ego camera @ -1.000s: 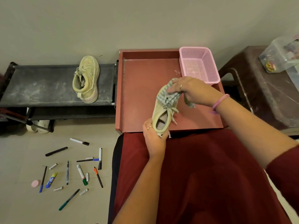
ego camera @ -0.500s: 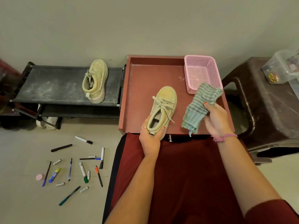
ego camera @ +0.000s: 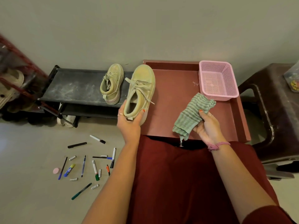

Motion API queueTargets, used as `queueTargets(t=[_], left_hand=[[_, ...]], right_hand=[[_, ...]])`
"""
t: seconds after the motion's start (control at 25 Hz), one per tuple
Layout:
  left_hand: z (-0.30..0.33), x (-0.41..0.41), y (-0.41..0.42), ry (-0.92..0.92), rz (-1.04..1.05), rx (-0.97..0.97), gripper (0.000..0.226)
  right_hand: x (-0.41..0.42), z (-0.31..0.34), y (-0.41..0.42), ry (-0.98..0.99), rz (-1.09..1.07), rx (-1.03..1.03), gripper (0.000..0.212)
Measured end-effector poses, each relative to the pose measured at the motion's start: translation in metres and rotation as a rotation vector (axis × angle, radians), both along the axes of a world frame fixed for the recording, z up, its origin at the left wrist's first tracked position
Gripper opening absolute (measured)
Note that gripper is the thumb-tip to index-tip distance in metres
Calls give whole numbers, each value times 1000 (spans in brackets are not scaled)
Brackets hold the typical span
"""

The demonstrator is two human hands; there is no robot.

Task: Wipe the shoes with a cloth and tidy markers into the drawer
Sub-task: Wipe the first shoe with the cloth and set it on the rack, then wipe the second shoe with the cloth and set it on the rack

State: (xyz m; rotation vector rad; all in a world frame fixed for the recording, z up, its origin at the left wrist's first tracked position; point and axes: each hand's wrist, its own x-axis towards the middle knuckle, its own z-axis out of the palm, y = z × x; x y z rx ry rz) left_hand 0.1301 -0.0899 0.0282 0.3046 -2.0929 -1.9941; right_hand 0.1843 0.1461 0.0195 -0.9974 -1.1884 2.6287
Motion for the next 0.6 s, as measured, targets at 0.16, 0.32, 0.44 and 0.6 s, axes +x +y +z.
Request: queueTargets(t=[0.16,0.32,0.44,0.6], left_hand=[[-2,-43,-20,-18,86,-45,63],[-15,-85,-26,-64,64,-98,68],[-29,-112,-28,-103,34,-124,69],[-47,-136,-30,-187,55,-81,73]], right_hand=[[1,-7,-4,-33,19,-10,20],[-1,-13,-4,-51,19,-3,20],[-3,-20,-4,-72,20,8,21],[-7,-26,-6,-92,39,25,21]])
